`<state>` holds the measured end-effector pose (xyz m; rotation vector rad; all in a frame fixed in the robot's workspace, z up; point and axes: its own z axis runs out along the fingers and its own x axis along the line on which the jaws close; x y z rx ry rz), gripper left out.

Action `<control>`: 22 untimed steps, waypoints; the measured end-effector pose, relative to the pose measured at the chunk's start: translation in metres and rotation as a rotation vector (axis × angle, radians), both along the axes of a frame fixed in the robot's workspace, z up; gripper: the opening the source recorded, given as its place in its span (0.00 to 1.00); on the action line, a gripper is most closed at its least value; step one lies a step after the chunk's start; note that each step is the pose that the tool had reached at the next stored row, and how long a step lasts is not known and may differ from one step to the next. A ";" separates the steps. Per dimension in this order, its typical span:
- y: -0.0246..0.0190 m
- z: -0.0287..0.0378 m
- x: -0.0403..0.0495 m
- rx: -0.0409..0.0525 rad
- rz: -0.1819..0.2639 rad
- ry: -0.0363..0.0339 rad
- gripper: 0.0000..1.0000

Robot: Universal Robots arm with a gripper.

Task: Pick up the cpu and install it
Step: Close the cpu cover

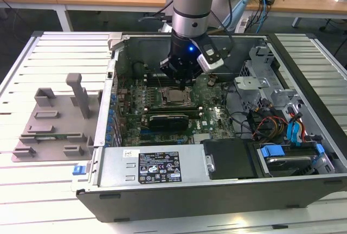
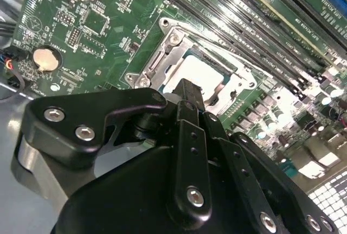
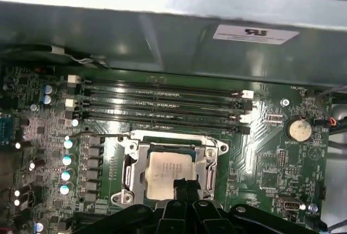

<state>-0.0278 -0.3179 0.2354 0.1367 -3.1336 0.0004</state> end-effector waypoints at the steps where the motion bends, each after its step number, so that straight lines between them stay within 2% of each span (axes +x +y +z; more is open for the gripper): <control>1: -0.0022 -0.0001 -0.0009 -0.0001 0.000 0.0001 0.11; 3: -0.0070 -0.0011 -0.0028 0.0000 0.000 0.0000 0.11; 7: -0.0071 -0.0013 -0.0044 -0.0001 0.000 0.0000 0.11; 10: -0.0071 -0.0032 -0.0149 -0.0001 0.000 -0.0013 0.11; 16: -0.0066 -0.0122 -0.0324 -0.0010 0.000 -0.0014 0.11; 18: -0.0063 -0.0158 -0.0350 -0.0011 0.000 -0.0014 0.11; 22: -0.0048 -0.0189 -0.0390 -0.0010 0.000 -0.0015 0.11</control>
